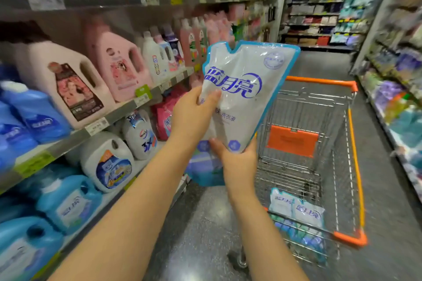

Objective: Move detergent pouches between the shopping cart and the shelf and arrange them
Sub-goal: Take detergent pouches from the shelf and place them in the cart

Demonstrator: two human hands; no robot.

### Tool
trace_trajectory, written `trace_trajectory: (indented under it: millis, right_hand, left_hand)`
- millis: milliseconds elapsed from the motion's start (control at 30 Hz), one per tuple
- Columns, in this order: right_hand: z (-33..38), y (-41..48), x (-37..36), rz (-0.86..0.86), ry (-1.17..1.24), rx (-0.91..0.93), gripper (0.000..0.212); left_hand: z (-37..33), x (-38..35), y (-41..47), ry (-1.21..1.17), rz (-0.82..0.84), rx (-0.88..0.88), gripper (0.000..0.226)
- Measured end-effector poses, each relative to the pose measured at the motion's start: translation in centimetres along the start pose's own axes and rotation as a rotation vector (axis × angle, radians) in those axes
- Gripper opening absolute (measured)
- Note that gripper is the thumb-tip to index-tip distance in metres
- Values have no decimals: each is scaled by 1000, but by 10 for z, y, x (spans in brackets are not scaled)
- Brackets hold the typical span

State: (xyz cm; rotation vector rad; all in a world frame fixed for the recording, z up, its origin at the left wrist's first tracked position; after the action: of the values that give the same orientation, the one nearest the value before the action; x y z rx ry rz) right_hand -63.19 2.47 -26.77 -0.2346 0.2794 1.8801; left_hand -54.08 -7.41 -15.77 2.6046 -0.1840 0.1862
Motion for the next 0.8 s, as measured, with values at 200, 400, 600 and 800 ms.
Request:
trace_trajectory:
  millis: [200, 400, 600, 800]
  right_hand:
    - [-28, 78, 111, -153, -24, -57, 51]
    - [-84, 177, 181, -181, -75, -161, 51]
    - [-183, 278, 223, -183, -191, -358, 49]
    - [-312, 291, 234, -133, -220, -676, 31]
  left_hand:
    - [47, -151, -62, -25, 668, 40, 54]
    - [113, -292, -89, -15, 794, 166, 89]
    - [209, -399, -106, 24, 670, 389, 72]
    - [323, -429, -141, 180, 671, 588, 77]
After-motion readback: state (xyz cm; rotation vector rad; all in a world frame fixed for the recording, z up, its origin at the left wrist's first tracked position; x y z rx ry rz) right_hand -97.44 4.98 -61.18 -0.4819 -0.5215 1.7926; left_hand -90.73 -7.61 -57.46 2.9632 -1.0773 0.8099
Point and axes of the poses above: each hand's wrist, its own y-axis towards the middle knuckle, its own x-axis out of the back of the hand, z = x × y, the point moved 10 cm from there along y, towards the middle knuckle, and after that the axes turned 14 degrees about -z, right-handed, at the moved point
